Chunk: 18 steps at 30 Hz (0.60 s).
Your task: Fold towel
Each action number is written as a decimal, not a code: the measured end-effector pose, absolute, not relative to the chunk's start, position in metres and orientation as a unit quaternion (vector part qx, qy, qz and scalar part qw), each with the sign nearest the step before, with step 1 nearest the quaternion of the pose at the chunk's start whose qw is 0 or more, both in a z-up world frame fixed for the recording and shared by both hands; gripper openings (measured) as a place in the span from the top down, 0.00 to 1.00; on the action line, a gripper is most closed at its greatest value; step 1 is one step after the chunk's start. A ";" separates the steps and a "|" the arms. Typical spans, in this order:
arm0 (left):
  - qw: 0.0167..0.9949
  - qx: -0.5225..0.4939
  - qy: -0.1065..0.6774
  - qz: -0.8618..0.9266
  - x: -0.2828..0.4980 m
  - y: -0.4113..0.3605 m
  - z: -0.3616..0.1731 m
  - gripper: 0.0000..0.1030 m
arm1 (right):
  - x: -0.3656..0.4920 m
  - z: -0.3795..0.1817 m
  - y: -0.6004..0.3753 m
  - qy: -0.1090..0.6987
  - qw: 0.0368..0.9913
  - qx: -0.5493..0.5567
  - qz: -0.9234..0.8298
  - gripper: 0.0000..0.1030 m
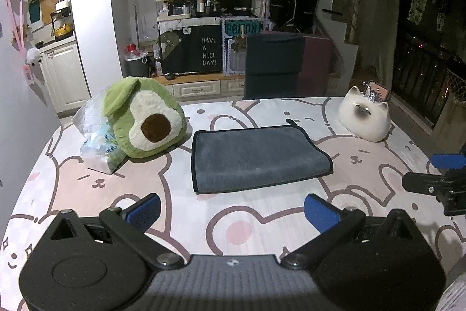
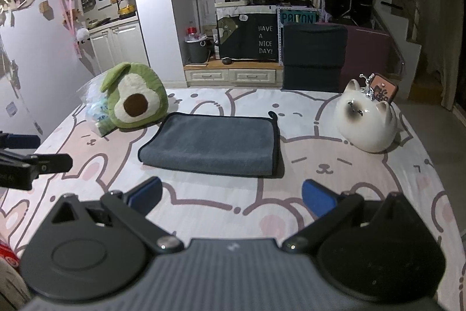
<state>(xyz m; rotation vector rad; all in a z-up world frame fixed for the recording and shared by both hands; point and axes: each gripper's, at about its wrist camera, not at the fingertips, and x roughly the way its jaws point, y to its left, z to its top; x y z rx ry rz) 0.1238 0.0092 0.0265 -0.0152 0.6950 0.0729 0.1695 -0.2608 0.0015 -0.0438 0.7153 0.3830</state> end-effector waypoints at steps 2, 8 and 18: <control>0.940 -0.006 0.338 0.038 0.118 0.009 0.027 0.00 | 0.163 0.002 -0.262 0.346 0.919 -0.022 0.189 0.00; 0.943 -0.005 0.330 0.036 0.100 0.008 0.029 0.00 | 0.149 0.005 -0.265 0.341 0.920 -0.014 0.195 0.00; 0.948 0.000 0.318 0.024 0.076 0.004 0.030 0.00 | 0.123 0.007 -0.266 0.334 0.922 -0.017 0.196 0.00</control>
